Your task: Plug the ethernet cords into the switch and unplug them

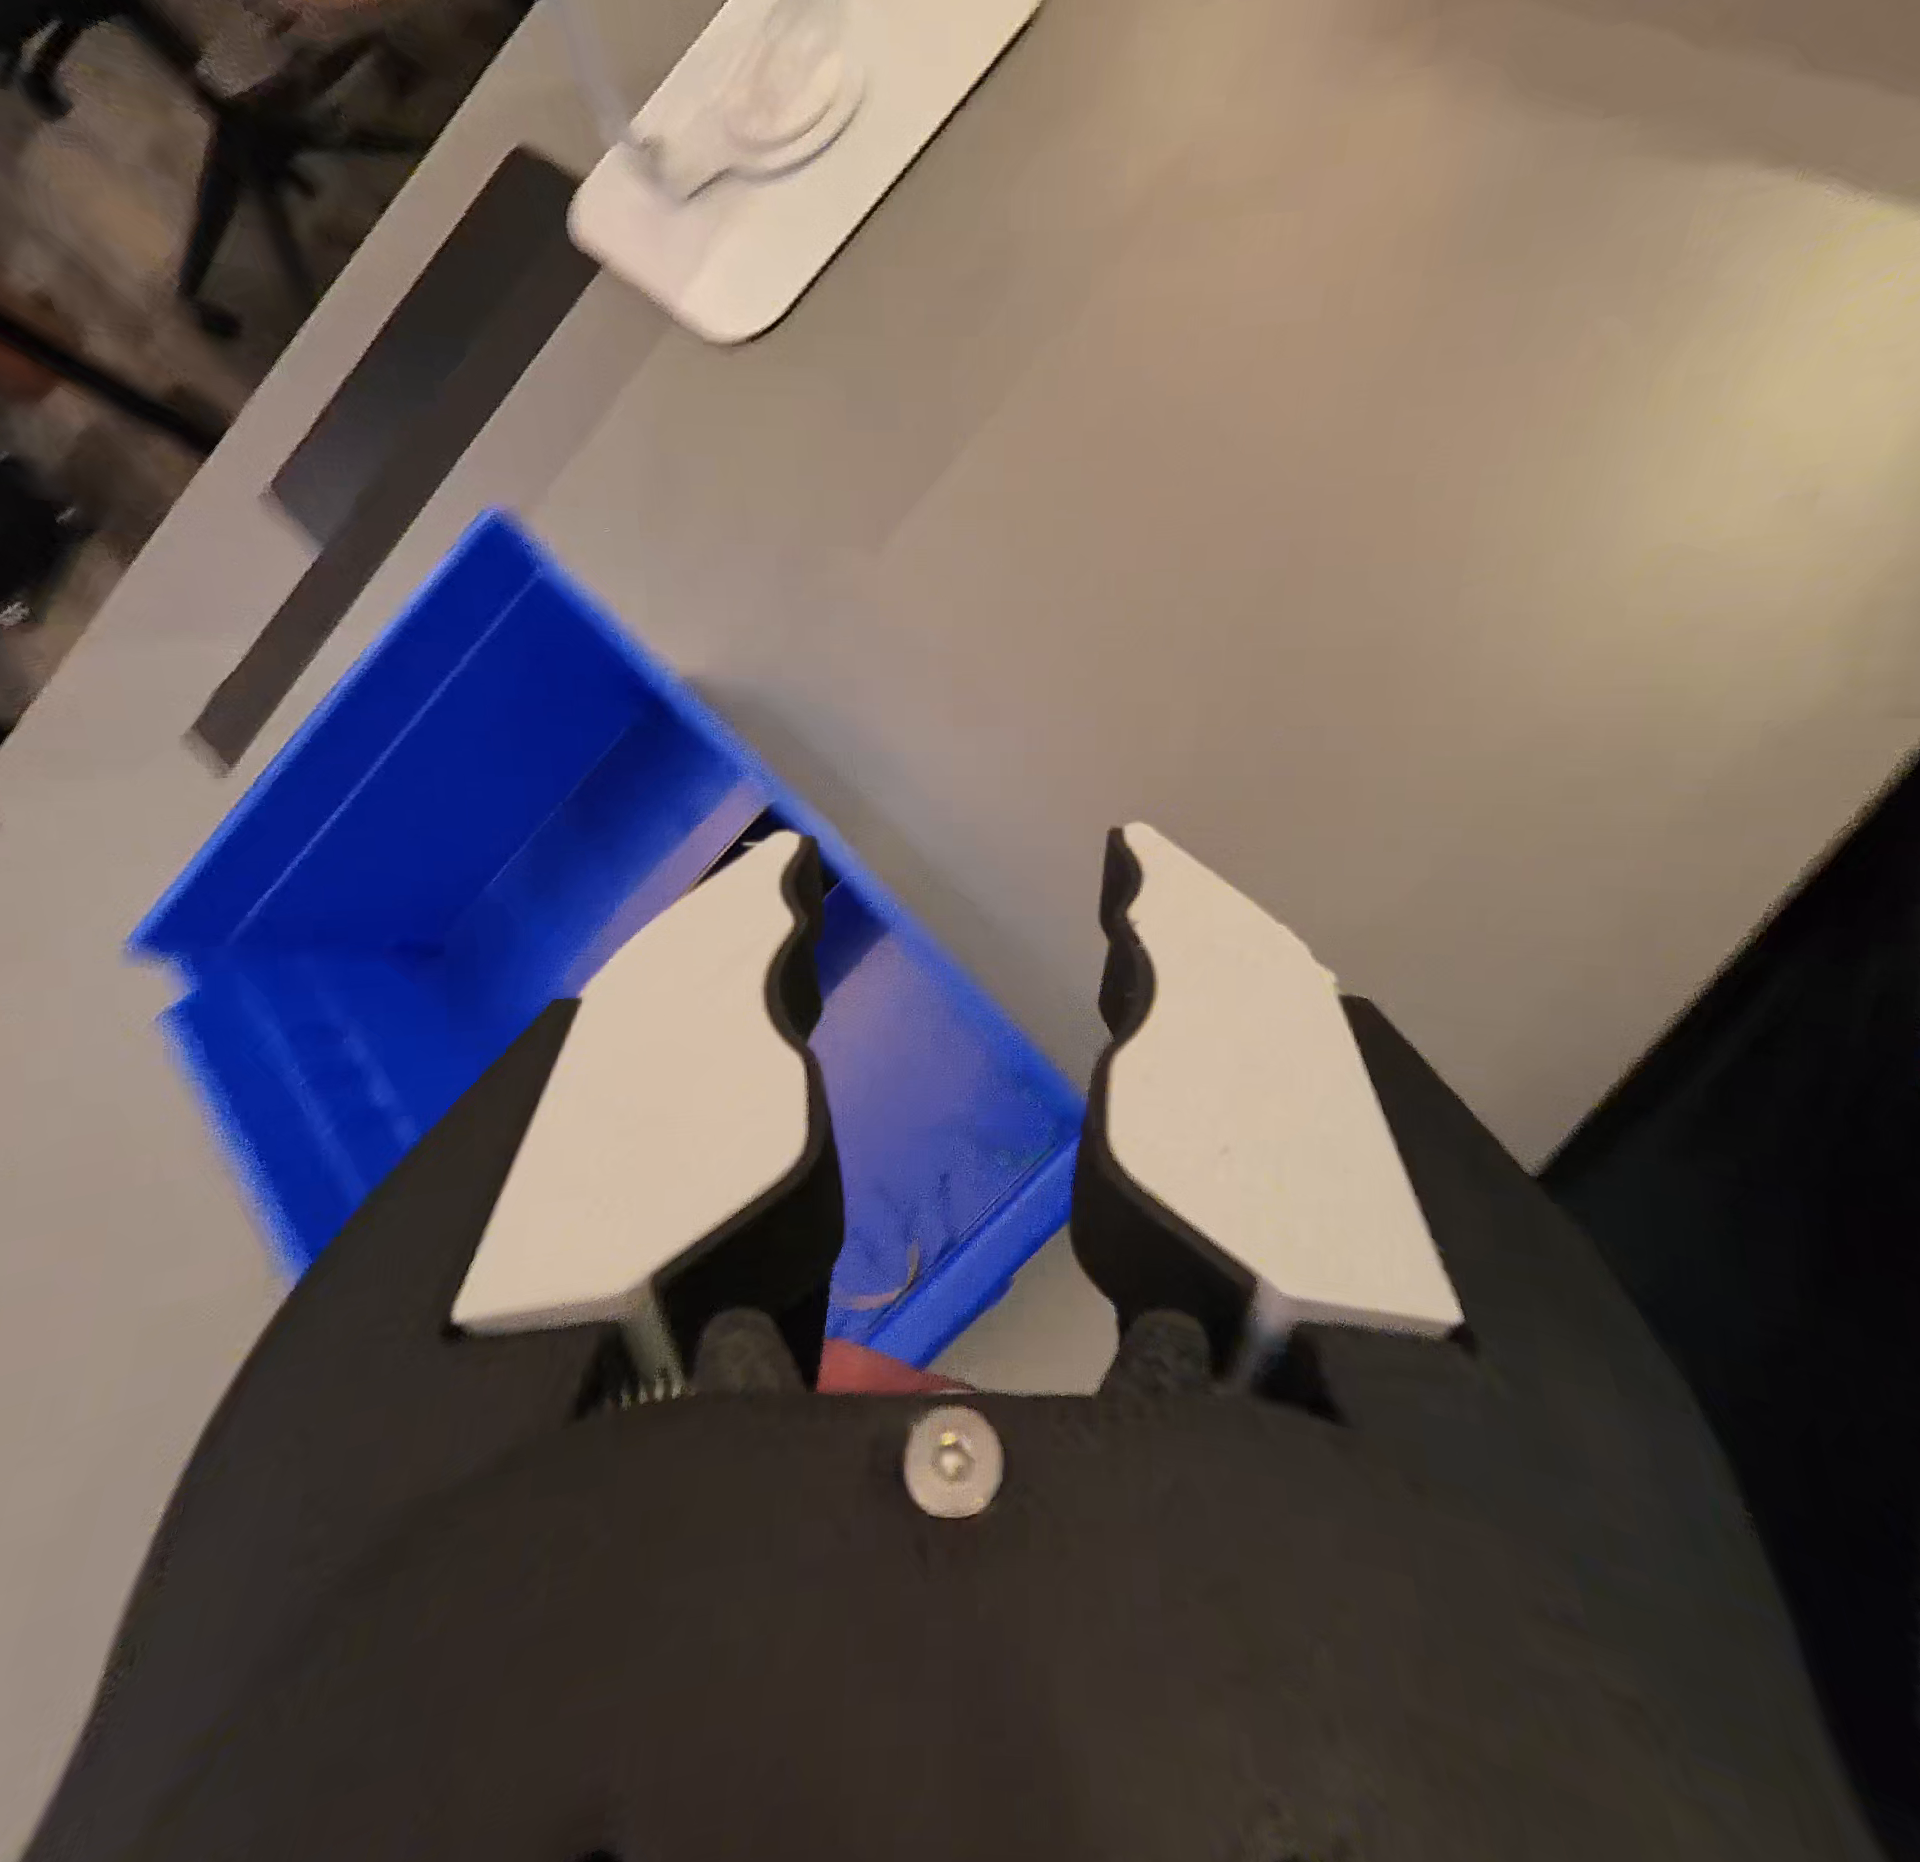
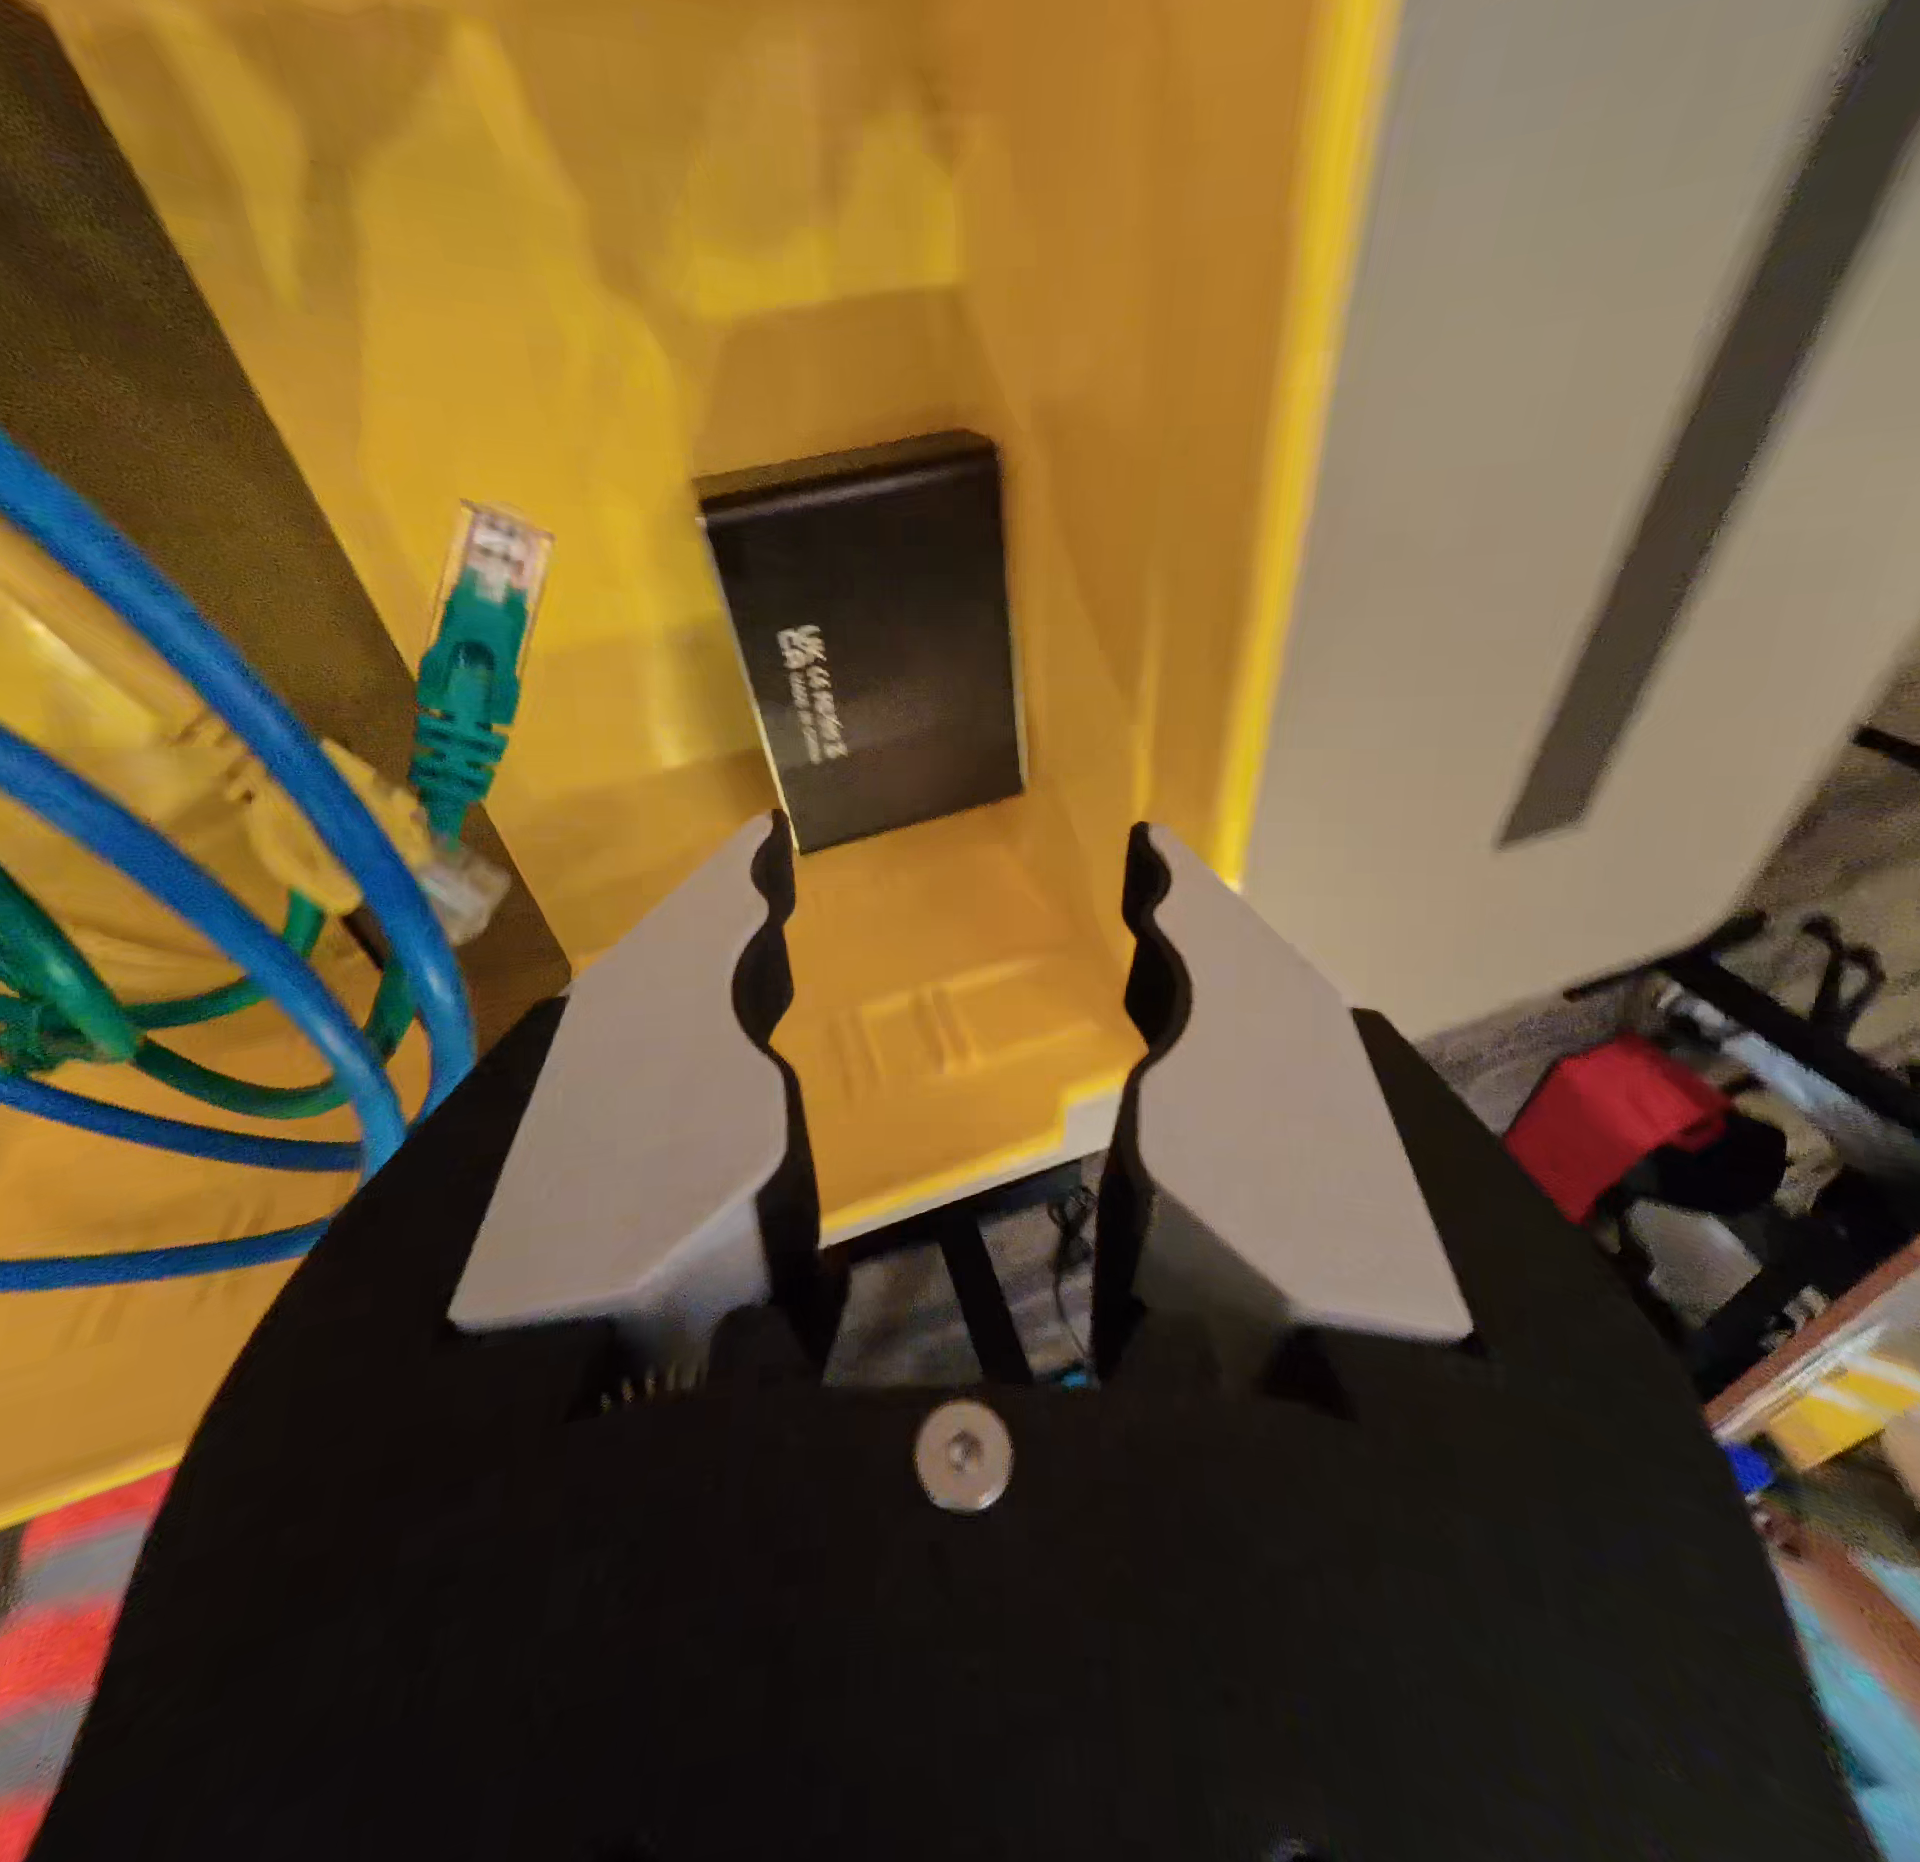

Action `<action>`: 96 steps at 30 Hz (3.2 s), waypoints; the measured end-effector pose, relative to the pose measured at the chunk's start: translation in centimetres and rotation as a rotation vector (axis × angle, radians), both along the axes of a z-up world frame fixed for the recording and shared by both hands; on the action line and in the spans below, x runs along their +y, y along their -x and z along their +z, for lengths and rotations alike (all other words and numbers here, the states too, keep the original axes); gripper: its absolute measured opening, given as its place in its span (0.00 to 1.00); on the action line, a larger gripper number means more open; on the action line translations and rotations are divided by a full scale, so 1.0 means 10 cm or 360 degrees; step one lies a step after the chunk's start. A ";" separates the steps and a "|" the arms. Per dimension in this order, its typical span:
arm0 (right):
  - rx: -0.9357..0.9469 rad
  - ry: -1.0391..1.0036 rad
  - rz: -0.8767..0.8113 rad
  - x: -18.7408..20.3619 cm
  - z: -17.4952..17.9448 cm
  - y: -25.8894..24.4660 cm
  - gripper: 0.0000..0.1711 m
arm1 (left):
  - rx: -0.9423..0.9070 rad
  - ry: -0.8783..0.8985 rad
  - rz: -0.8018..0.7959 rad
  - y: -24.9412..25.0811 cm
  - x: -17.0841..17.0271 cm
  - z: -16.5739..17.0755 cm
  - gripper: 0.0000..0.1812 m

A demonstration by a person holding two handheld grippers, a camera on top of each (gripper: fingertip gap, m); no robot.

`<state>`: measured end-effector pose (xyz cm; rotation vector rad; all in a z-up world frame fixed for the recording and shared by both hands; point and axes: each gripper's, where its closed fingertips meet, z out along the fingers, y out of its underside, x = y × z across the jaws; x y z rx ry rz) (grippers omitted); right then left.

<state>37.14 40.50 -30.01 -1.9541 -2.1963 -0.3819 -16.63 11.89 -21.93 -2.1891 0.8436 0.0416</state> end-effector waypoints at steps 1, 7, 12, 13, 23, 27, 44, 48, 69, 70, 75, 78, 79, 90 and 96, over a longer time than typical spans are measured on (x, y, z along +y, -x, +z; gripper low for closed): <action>0.0098 -0.0096 -0.0072 0.02 0.16 -0.03 0.36 | 0.0049 -0.0011 0.0110 0.19 0.01 0.00 0.32; 0.0714 -0.0559 -0.0592 -0.19 0.92 -0.58 0.36 | -0.0088 -0.0008 0.0671 1.17 -0.11 -0.16 0.53; 0.0898 -0.0552 -0.0868 -0.72 0.68 -1.05 0.47 | 0.0047 -0.0011 0.0981 1.76 -0.25 -0.39 0.60; 0.0946 -0.0519 -0.0924 -0.82 0.60 -1.10 0.49 | 0.0110 -0.0015 0.1052 1.90 -0.29 -0.42 0.60; 0.1215 -0.0044 -0.1145 -1.42 -0.21 -0.87 0.55 | -0.0067 0.0170 0.1172 2.24 -0.33 -1.03 0.40; 0.1263 -0.0033 -0.1152 -1.38 -0.31 -0.75 0.37 | -0.0218 0.0111 0.1215 2.31 -0.23 -1.07 0.26; 0.1482 0.0052 -0.1030 -1.40 -0.27 0.35 0.39 | -0.0628 -0.0131 0.1056 1.97 -0.14 -0.72 0.02; 0.1503 0.0086 -0.0973 -1.49 -0.27 0.76 0.42 | -0.0599 -0.0216 0.1027 1.92 -0.18 -0.50 0.03; 0.1672 0.0259 -0.0642 -2.07 -0.30 3.43 0.65 | -0.0799 -0.0818 0.1109 1.83 -0.76 0.67 0.03; 0.1677 0.0261 -0.0630 -2.10 -0.31 3.55 0.65 | -0.0805 -0.0840 0.1101 1.83 -0.78 0.72 0.03; 0.1695 0.0272 -0.0565 -2.20 -0.32 4.21 0.66 | -0.0849 -0.0921 0.1110 1.91 -0.88 0.89 0.03; 0.1702 0.0302 -0.0526 -2.26 -0.32 4.61 0.66 | -0.0868 -0.0943 0.1131 1.98 -0.93 0.92 0.03; 0.1712 0.0331 -0.0538 -2.29 -0.34 4.74 0.66 | -0.0873 -0.0951 0.1142 2.01 -0.95 0.93 0.03; 0.1843 0.0505 -0.0507 -2.69 -0.33 5.70 0.82 | -0.0868 -0.0999 0.1138 2.03 -1.02 1.08 0.03; 0.1997 0.0465 -0.0479 -2.51 0.05 5.17 0.83 | -0.0860 -0.1001 0.1048 1.73 -0.86 1.16 0.03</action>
